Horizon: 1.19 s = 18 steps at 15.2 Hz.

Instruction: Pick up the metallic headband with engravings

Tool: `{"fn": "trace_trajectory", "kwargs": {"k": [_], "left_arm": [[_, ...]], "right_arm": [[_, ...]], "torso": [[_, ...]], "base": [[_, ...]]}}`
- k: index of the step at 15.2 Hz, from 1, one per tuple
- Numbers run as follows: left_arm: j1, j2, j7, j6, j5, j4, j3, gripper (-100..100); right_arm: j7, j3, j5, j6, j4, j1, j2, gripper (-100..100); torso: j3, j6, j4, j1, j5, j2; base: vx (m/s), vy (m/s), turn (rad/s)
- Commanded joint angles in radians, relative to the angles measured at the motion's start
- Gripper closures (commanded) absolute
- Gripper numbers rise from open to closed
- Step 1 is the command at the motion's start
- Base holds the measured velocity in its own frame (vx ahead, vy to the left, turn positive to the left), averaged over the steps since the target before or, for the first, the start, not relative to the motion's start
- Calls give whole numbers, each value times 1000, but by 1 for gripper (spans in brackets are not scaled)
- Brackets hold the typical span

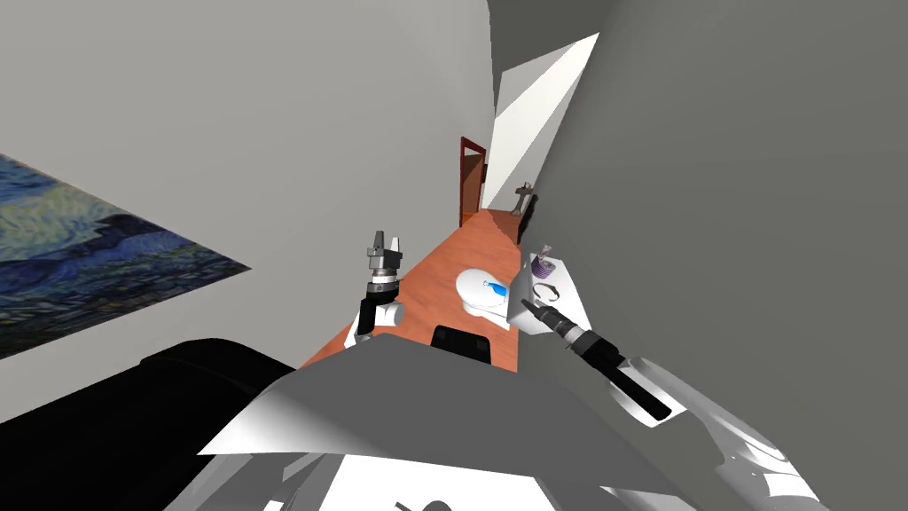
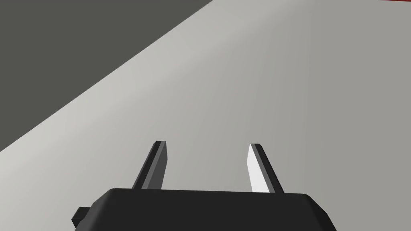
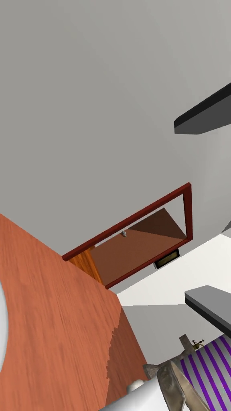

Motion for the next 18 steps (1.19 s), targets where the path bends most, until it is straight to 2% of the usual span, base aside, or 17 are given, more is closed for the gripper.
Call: {"fn": "trace_trajectory", "kwargs": {"k": [1, 11, 12, 13, 14, 16, 18], "left_arm": [[0, 0, 0, 0, 0, 0, 0, 0], [0, 0, 0, 0, 0, 0, 0, 0], [0, 0, 0, 0, 0, 0, 0, 0], [0, 0, 0, 0, 0, 0, 0, 0], [0, 0, 0, 0, 0, 0, 0, 0], [0, 0, 0, 0, 0, 0, 0, 0], [0, 0, 0, 0, 0, 0, 0, 0]], "right_arm": [[5, 9, 21, -1, 32, -1, -50, -100], [17, 43, 85, 6, 131, -2, -243, -100], [17, 43, 85, 6, 131, -2, -248, -100], [18, 51, 96, 8, 149, -1, -278, -100], [18, 51, 96, 8, 149, -1, -278, -100], [22, 65, 115, 11, 181, 3, -330, -100], [23, 72, 123, 12, 195, 6, -351, -100]], "torso": [[0, 0, 0, 0, 0, 0], [0, 0, 0, -1, 0, 0], [0, 0, 0, -1, 0, 0], [0, 0, 0, -1, 0, 0], [0, 0, 0, -1, 0, 0], [0, 0, 0, -1, 0, 0], [0, 0, 0, -2, 0, 0]], "base": [[21, 19, 182], [22, 1, 143], [19, -6, 115], [16, -8, 127], [14, -9, 112], [16, -13, 174], [18, -16, 116]]}}
